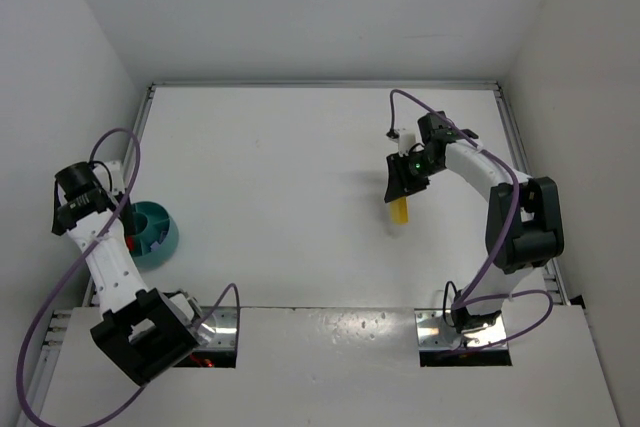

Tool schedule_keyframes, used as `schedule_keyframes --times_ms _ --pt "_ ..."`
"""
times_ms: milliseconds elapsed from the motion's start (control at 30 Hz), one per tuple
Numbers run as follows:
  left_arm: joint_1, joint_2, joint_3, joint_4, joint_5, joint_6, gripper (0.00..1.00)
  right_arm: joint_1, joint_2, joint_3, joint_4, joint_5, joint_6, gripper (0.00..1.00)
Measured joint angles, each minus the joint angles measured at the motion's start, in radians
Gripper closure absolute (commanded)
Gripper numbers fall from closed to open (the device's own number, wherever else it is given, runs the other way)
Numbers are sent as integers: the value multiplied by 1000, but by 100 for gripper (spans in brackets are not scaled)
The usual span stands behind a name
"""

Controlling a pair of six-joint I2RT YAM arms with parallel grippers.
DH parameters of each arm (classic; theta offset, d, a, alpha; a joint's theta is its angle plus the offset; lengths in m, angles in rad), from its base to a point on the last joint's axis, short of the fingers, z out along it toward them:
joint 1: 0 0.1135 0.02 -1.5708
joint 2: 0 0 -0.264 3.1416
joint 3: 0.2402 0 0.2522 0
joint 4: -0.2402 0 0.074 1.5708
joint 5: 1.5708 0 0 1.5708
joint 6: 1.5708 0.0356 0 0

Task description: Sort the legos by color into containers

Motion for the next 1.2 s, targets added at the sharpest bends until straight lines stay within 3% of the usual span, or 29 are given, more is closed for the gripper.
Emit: schedule_keyframes --times_ms 567,900,1200 --pt "3 -28 -16 -16 166 157 100 0 0 0 -3 -19 -8 100" --pt "3 -224 -24 -187 313 551 100 0 0 0 -9 -27 -18 100" --pt "3 -67 25 -386 402 859 100 0 0 0 -26 -44 -23 100"
